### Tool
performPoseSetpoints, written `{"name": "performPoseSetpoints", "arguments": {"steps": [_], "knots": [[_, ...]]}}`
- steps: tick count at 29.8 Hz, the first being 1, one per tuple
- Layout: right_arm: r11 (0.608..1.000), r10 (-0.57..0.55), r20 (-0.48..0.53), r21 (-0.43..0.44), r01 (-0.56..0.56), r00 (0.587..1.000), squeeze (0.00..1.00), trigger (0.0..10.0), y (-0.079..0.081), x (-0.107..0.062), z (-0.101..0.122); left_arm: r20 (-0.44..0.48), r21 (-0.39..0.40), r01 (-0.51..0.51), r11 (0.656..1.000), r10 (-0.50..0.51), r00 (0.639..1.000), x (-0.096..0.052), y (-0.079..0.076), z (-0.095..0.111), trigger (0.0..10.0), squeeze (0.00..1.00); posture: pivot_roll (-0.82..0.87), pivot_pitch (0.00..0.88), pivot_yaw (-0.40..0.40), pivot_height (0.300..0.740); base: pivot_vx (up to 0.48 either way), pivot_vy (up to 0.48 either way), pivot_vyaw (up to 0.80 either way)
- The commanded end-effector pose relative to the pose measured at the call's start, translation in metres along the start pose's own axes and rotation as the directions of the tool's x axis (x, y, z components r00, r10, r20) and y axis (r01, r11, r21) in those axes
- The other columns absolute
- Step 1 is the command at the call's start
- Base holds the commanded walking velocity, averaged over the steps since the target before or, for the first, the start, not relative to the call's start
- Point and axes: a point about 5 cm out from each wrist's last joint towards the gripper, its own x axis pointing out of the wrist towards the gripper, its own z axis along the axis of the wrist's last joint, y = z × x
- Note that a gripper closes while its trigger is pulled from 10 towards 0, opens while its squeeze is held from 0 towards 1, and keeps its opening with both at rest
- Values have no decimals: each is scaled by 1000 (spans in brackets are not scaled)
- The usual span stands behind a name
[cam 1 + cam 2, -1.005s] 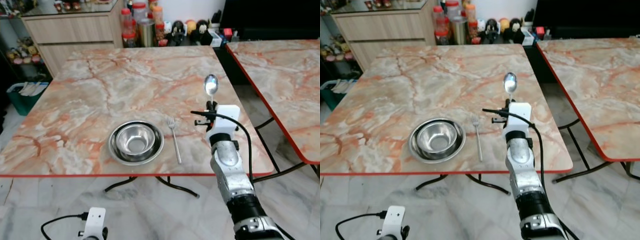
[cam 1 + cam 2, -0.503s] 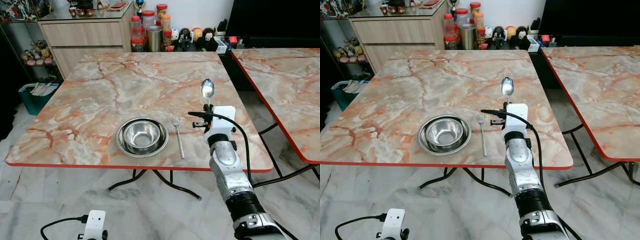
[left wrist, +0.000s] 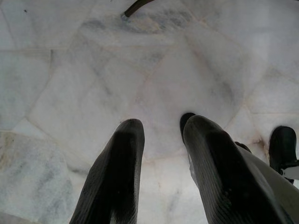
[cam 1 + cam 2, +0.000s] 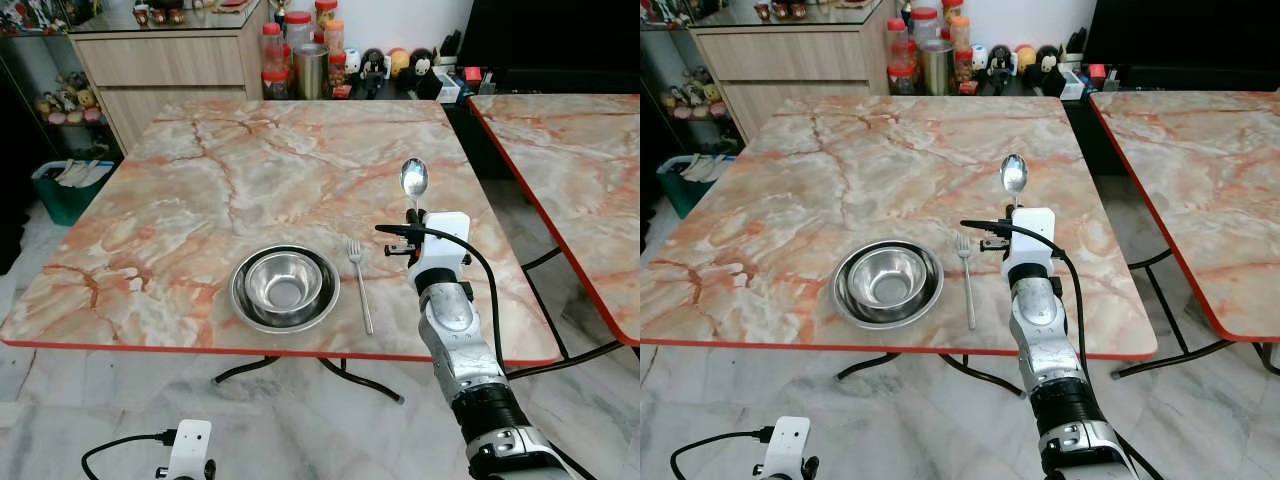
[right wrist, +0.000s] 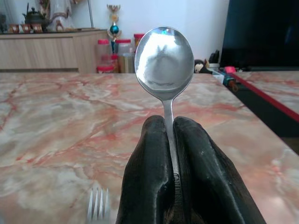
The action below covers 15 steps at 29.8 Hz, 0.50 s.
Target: Setting the table
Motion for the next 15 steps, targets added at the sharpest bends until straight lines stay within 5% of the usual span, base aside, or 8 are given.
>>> {"name": "performPoseSetpoints", "arguments": {"steps": [1,15], "knots": [[1000,7,15,2,-7,1000,0,10000,2,0,3,-27,10,-7,1000,8,1000,-1,2,-5,10000,0,-10,66,21,740,262,0,0],[1000,10,15,9,-10,1000,0,10000,5,-2,2,-27,9,-8,1000,8,1000,-1,2,-5,10000,0,-12,63,21,740,267,0,0]]}}
